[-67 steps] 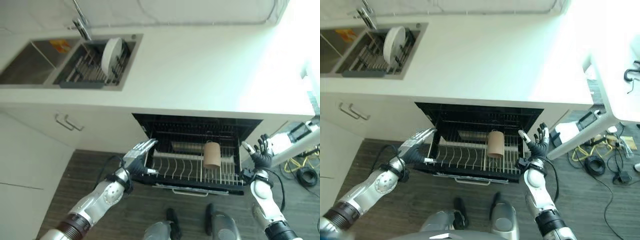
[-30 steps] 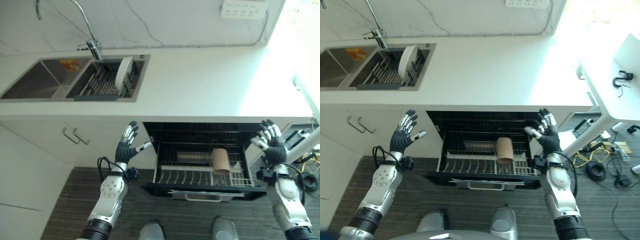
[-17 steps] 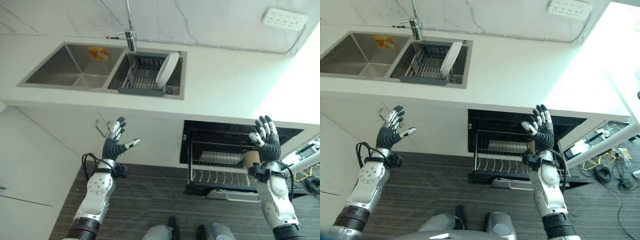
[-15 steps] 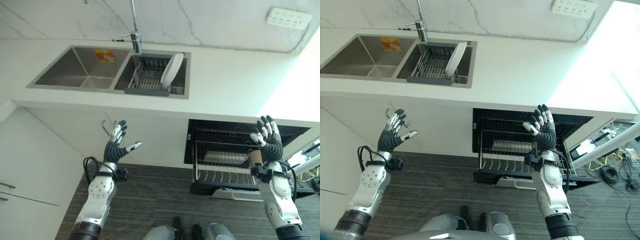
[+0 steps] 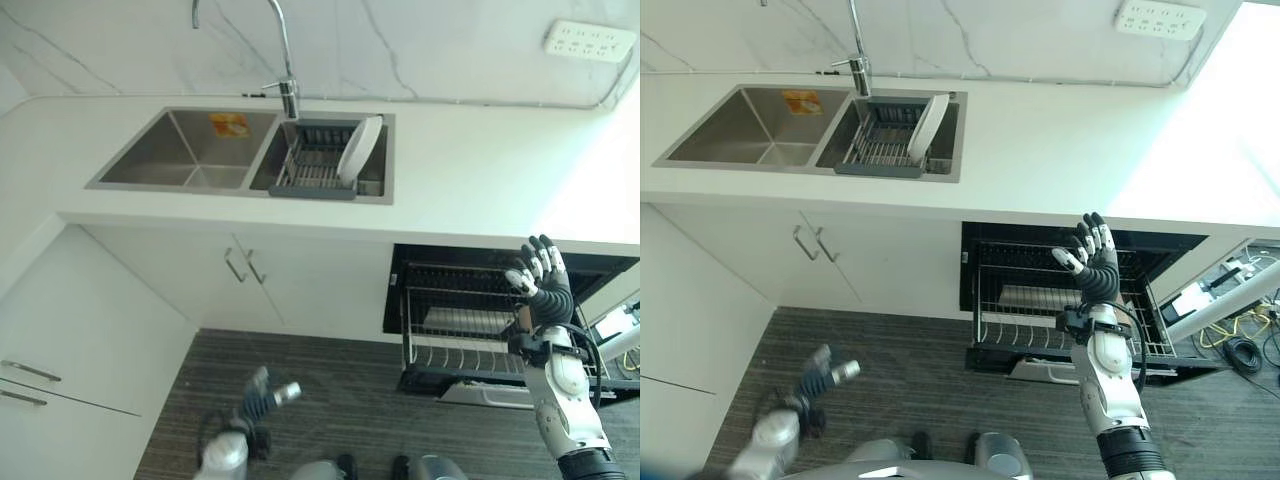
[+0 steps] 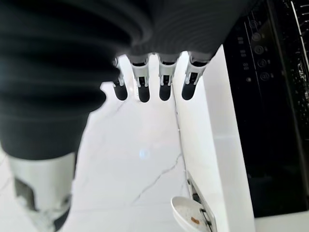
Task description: Place the dishes in the dishwasher.
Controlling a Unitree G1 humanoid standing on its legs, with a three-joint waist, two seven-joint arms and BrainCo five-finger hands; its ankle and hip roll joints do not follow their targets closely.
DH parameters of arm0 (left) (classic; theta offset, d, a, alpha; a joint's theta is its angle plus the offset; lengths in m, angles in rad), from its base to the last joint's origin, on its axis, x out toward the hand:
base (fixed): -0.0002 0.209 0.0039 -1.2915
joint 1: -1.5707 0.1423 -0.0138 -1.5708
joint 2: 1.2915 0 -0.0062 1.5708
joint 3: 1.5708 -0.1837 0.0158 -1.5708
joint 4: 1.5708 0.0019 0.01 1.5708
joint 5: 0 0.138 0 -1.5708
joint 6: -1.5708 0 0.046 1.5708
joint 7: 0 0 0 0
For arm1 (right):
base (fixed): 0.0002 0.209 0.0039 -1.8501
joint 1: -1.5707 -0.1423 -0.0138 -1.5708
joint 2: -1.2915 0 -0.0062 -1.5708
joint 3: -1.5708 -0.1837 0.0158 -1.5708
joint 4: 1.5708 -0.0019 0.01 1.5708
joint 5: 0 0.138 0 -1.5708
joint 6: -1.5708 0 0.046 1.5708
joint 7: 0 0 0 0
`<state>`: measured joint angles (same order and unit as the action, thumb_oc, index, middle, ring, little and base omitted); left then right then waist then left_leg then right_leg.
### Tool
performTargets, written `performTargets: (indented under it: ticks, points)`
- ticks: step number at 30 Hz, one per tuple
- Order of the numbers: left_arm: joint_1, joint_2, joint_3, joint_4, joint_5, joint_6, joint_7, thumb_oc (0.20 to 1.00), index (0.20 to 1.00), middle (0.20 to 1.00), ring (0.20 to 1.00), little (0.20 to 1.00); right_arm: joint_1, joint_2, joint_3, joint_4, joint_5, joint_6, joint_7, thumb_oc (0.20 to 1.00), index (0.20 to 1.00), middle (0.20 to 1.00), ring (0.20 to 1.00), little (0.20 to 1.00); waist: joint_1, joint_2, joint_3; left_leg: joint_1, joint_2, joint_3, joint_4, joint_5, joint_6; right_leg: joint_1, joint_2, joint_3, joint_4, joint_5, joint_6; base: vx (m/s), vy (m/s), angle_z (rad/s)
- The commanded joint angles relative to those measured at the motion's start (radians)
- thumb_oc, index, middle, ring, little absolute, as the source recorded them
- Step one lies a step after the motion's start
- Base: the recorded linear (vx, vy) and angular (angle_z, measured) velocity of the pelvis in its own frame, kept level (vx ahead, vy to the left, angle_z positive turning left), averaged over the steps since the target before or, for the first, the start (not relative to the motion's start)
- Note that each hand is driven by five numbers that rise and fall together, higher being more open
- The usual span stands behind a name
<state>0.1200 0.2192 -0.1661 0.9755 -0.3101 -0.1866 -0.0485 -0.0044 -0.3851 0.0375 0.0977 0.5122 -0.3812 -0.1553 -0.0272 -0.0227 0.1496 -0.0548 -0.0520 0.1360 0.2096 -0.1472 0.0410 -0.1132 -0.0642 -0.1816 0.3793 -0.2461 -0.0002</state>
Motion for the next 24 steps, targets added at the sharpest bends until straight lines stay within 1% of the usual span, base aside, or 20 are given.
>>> performTargets:
  ticks: [1,2,3,4,5,7,8,9,10,11,12,13,14,15,18,19,22,24]
  points:
    - [-0.053,0.012,0.038,0.002,-0.059,-0.003,-0.025,1.0,1.0,1.0,1.0,1.0,-0.075,-0.044,-0.025,-0.019,0.007,-0.068,0.015,1.0,1.0,1.0,1.0,1.0,0.021,-0.044,0.047,0.016,0.009,0.072,0.09,0.04,-0.05,0.084,0.004,0.025,-0.079,0.076,0.044,0.13,0.031,0.03]
    - [-0.049,-0.005,0.062,0.065,-0.084,0.017,-0.026,1.0,1.0,1.0,1.0,1.0,-0.087,-0.044,-0.024,-0.013,0.005,-0.061,0.016,1.0,1.0,1.0,1.0,1.0,0.023,-0.044,0.054,0.0,0.026,0.06,0.09,0.057,-0.059,0.091,0.01,0.037,-0.079,0.077,0.044,0.18,0.16,-0.06]
    - [-0.047,-0.024,0.1,0.151,-0.091,0.039,-0.026,1.0,1.0,1.0,1.0,1.0,-0.102,-0.047,-0.013,-0.013,-0.01,-0.05,0.009,1.0,1.0,1.0,1.0,1.0,0.02,-0.031,0.054,-0.051,0.072,0.022,0.09,0.055,-0.072,0.096,0.029,0.048,-0.079,0.07,0.043,0.19,0.209,-0.21]
    - [-0.044,-0.028,0.107,0.186,-0.095,0.035,-0.027,1.0,1.0,1.0,1.0,1.0,-0.108,-0.052,-0.007,-0.018,-0.016,-0.044,0.004,1.0,1.0,1.0,1.0,1.0,0.021,-0.025,0.054,-0.077,0.092,-0.005,0.09,0.065,-0.082,0.099,0.037,0.058,-0.079,0.065,0.042,0.2,0.267,-0.13]
    - [-0.044,-0.034,0.116,0.229,-0.1,0.034,-0.026,1.0,1.0,1.0,1.0,1.0,-0.116,-0.057,0.004,-0.023,-0.021,-0.034,-0.006,1.0,1.0,1.0,1.0,1.0,0.023,-0.019,0.053,-0.113,0.115,-0.051,0.09,0.087,-0.098,0.101,0.044,0.072,-0.079,0.058,0.038,0.16,0.236,-0.1]
    - [-0.038,-0.043,0.13,0.277,-0.11,0.034,-0.028,1.0,1.0,1.0,1.0,1.0,-0.132,-0.066,0.021,-0.026,-0.019,-0.017,-0.013,1.0,1.0,1.0,1.0,1.0,0.031,-0.009,0.053,-0.159,0.144,-0.124,0.09,0.127,-0.123,0.105,0.048,0.096,-0.079,0.046,0.036,0.2,0.311,-0.25]
    - [-0.035,-0.047,0.136,0.288,-0.12,0.038,-0.03,1.0,1.0,1.0,1.0,1.0,-0.137,-0.069,0.028,-0.03,-0.023,-0.01,-0.016,1.0,1.0,1.0,1.0,1.0,0.033,-0.004,0.053,-0.172,0.155,-0.144,0.09,0.136,-0.129,0.107,0.045,0.104,-0.079,0.042,0.037,0.25,0.427,-0.55]
    - [-0.036,-0.05,0.142,0.294,-0.144,0.051,-0.034,1.0,1.0,1.0,1.0,1.0,-0.136,-0.073,0.032,-0.044,-0.026,0.0,-0.019,1.0,1.0,1.0,1.0,1.0,0.03,0.002,0.052,-0.185,0.169,-0.14,0.09,0.128,-0.131,0.111,0.033,0.104,-0.079,0.036,0.041,0.18,0.32,-0.75]
    - [-0.036,-0.05,0.142,0.294,-0.146,0.052,-0.034,1.0,1.0,1.0,1.0,1.0,-0.135,-0.074,0.032,-0.046,-0.027,0.001,-0.02,1.0,1.0,1.0,1.0,1.0,0.03,0.002,0.052,-0.185,0.17,-0.136,0.09,0.121,-0.129,0.112,0.031,0.104,-0.079,0.036,0.042,0.2,0.385,-0.82]
    - [-0.039,-0.05,0.149,0.293,-0.163,0.07,-0.034,1.0,1.0,1.0,1.0,1.0,-0.123,-0.075,0.027,-0.058,-0.027,0.001,-0.028,1.0,1.0,1.0,1.0,1.0,0.023,0.003,0.046,-0.185,0.172,-0.115,0.09,0.083,-0.122,0.107,0.01,0.097,-0.079,0.036,0.053,0.13,0.264,-0.69]
    - [-0.04,-0.048,0.149,0.293,-0.167,0.077,-0.033,1.0,1.0,1.0,1.0,1.0,-0.116,-0.075,0.023,-0.06,-0.021,0.001,-0.032,1.0,1.0,1.0,1.0,1.0,0.02,0.002,0.042,-0.182,0.169,-0.109,0.09,0.072,-0.117,0.103,0.002,0.093,-0.079,0.039,0.058,0.21,0.403,-0.54]
    - [-0.042,-0.041,0.146,0.296,-0.161,0.077,-0.033,1.0,1.0,1.0,1.0,1.0,-0.098,-0.064,0.014,-0.057,-0.011,-0.016,-0.038,1.0,1.0,1.0,1.0,1.0,0.016,0.001,0.035,-0.165,0.147,-0.111,0.09,0.04,-0.1,0.091,-0.021,0.089,-0.079,0.051,0.076,0.15,0.27,-0.38]
    - [-0.043,-0.037,0.143,0.296,-0.157,0.076,-0.034,1.0,1.0,1.0,1.0,1.0,-0.09,-0.06,0.01,-0.06,-0.012,-0.018,-0.038,1.0,1.0,1.0,1.0,1.0,0.014,0.0,0.032,-0.155,0.138,-0.109,0.09,0.028,-0.093,0.085,-0.03,0.088,-0.079,0.057,0.083,0.19,0.324,-0.49]
    - [-0.046,-0.029,0.137,0.296,-0.148,0.071,-0.034,1.0,1.0,1.0,1.0,1.0,-0.076,-0.051,0.002,-0.069,-0.013,-0.016,-0.04,1.0,1.0,1.0,1.0,1.0,0.011,-0.001,0.027,-0.139,0.118,-0.107,0.09,0.006,-0.08,0.072,-0.046,0.09,-0.079,0.07,0.095,0.12,0.217,-0.41]
    - [-0.051,-0.015,0.133,0.298,-0.179,0.072,-0.035,1.0,1.0,1.0,1.0,1.0,-0.065,-0.042,-0.003,-0.069,-0.012,-0.023,-0.028,1.0,1.0,1.0,1.0,1.0,0.01,-0.005,0.019,-0.117,0.084,-0.11,0.09,-0.024,-0.052,0.049,-0.067,0.106,-0.079,0.091,0.113,0.11,0.203,-0.07]
    - [-0.056,-0.008,0.135,0.302,-0.17,0.076,-0.041,1.0,1.0,1.0,1.0,1.0,-0.066,-0.037,-0.004,-0.073,-0.021,-0.026,-0.034,1.0,1.0,1.0,1.0,1.0,0.01,-0.006,0.015,-0.111,0.07,-0.106,0.09,-0.036,-0.036,0.037,-0.077,0.114,-0.079,0.103,0.123,0.1,0.222,-0.07]
    - [-0.062,0.0,0.12,0.311,-0.135,0.074,-0.054,1.0,1.0,1.0,1.0,1.0,-0.073,-0.03,-0.007,-0.083,-0.034,-0.031,-0.059,1.0,1.0,1.0,1.0,1.0,0.01,-0.008,0.011,-0.108,0.055,-0.094,0.09,-0.053,-0.01,0.024,-0.088,0.123,-0.079,0.121,0.138,0.08,0.185,-0.25]
    - [-0.059,-0.001,0.108,0.31,-0.131,0.072,-0.052,1.0,1.0,1.0,1.0,1.0,-0.074,-0.025,-0.012,-0.092,-0.037,-0.022,-0.07,1.0,1.0,1.0,1.0,1.0,0.009,-0.007,0.009,-0.106,0.05,-0.085,0.09,-0.062,0.004,0.023,-0.09,0.119,-0.079,0.13,0.142,0.06,0.16,-0.14]
